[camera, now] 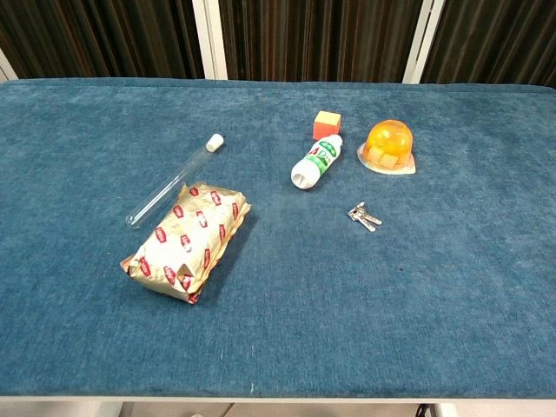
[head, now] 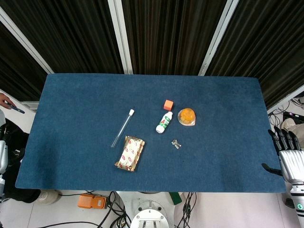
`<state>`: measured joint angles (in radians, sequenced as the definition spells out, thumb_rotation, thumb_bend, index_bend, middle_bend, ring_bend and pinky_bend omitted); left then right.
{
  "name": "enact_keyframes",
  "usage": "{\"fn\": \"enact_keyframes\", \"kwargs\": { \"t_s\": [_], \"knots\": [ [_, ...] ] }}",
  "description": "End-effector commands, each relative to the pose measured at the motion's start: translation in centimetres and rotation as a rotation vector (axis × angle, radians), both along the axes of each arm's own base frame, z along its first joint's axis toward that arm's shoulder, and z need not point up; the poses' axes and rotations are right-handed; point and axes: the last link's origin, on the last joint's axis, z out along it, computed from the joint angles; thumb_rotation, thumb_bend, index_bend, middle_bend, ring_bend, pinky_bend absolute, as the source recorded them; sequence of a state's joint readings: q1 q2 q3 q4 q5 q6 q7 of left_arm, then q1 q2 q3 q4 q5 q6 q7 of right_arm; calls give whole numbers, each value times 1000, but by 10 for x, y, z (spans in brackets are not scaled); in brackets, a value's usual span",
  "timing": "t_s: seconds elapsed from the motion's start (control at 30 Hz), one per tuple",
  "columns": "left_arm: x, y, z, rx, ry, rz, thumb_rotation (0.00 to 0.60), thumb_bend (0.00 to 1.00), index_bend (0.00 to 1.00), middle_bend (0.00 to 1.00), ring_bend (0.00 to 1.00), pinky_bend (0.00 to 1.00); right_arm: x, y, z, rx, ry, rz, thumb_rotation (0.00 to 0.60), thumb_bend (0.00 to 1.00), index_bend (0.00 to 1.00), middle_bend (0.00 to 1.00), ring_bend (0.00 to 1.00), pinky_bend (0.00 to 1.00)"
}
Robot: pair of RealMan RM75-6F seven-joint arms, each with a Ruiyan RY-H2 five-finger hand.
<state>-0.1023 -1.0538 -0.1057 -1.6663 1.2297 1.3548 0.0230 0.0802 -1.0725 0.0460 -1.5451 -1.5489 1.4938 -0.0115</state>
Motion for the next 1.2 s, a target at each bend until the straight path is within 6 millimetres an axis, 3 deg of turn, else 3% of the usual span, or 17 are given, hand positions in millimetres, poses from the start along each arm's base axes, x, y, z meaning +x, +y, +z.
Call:
{"fn": "enact_keyframes", "kwargs": {
  "t_s": [0.03, 0.6, 0.73, 0.97, 1.07, 1.2],
  "knots": [
    [0, 0, 0, -1, 0, -1, 600, 355, 222, 36, 88, 150, 0, 0, 0, 0, -1, -1, 600, 114, 33, 18, 35, 73],
    [1, -1, 0, 9, -17, 3, 600, 355, 222, 36, 87, 150, 4, -9, -8, 46, -21, 33, 600, 113, 78, 18, 37, 73],
    [1, 0, 2, 19, -25, 4, 600, 355, 222, 36, 87, 150, 11, -36, -17, 112, -29, 115, 600, 113, 147, 18, 49, 75],
    [2, 0, 2, 15, -28, -1, 600, 355, 222, 36, 88, 150, 36, -110, -48, 285, -16, 244, 600, 124, 301, 18, 62, 80],
    [1, 0, 3, 20, -30, 3, 600, 355, 222, 36, 87, 150, 49, -131, -69, 353, -13, 290, 600, 238, 373, 18, 79, 99],
    [1, 0, 3, 22, -29, 3, 600, 356, 222, 36, 87, 150, 62, -151, -98, 435, 16, 331, 600, 319, 431, 18, 94, 121]
  ]
}}
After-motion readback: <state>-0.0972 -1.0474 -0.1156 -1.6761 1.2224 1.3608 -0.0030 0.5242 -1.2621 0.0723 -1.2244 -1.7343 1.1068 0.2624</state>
